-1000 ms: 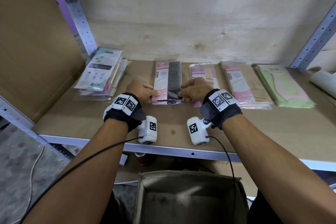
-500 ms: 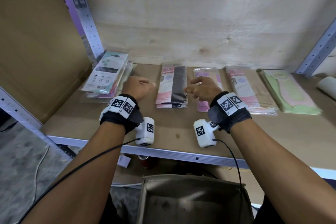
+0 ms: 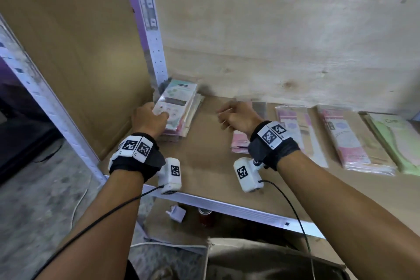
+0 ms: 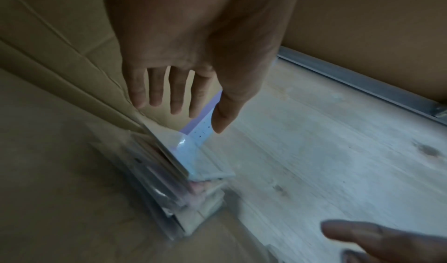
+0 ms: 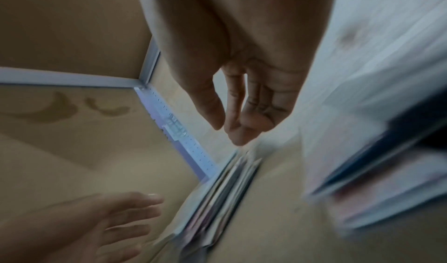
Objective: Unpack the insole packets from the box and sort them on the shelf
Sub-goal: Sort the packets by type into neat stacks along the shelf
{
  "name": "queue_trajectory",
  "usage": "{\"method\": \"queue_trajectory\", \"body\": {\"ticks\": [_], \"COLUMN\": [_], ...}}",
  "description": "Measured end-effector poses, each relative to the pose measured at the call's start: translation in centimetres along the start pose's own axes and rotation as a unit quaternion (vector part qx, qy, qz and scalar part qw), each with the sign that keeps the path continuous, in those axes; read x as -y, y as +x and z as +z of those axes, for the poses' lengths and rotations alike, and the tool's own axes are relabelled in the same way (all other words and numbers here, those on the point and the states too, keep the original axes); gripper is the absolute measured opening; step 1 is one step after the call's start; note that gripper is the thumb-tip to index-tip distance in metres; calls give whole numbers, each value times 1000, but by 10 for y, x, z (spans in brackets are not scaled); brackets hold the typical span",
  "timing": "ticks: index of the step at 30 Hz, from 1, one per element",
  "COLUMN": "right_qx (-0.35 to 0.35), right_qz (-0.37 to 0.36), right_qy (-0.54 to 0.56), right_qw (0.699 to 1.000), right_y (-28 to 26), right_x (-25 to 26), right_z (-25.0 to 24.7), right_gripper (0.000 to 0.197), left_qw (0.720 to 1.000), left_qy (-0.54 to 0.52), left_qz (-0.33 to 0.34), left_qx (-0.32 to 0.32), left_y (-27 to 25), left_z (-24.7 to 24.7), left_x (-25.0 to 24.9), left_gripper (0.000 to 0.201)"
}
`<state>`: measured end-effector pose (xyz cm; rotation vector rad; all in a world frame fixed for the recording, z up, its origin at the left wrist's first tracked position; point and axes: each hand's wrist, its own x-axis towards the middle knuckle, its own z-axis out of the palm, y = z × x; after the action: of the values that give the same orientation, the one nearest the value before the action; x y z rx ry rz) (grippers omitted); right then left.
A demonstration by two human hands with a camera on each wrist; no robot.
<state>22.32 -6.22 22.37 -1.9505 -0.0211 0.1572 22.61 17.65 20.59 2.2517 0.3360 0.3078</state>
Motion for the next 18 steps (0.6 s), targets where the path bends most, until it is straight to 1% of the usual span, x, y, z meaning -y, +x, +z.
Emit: {"method": "queue_trajectory", "body": {"ticks": [4, 6, 7, 9, 10, 13, 16, 18], "right_qx": [57, 82, 84, 70, 64, 42, 33, 29], "right_qz": [8, 22, 30, 41, 45, 52, 49, 52], "right_qy": [34, 60, 64, 65, 70, 72, 62, 64], "right_qw": [998, 995, 994, 995, 994, 995, 996, 996], "right_y": [10, 13, 14, 17, 17, 19, 14, 10], "right_x": [23, 27, 28, 28, 27, 24, 23, 20], "right_z": [50, 68, 75, 83, 85, 83, 74, 66], "right_gripper": [9, 9, 6, 6, 2, 27, 26, 25], "left_qw": [998, 997, 997, 996, 996, 993, 991, 992], "left_qy": [9, 6, 12, 33, 46, 69, 74, 45], "left_qz": [-21, -14, -8, -2, -3, -14, -21, -35], "left_qx": [60, 75, 76, 78, 83, 97, 105, 109], "left_y": [1, 1, 0, -2, -4, -7, -10, -12], "left_z": [0, 0, 0, -1, -2, -5, -8, -9], "left_x": [4, 3, 2, 2, 2, 3, 4, 4], "left_gripper": [41, 45, 45, 44, 42, 37, 32, 27]}}
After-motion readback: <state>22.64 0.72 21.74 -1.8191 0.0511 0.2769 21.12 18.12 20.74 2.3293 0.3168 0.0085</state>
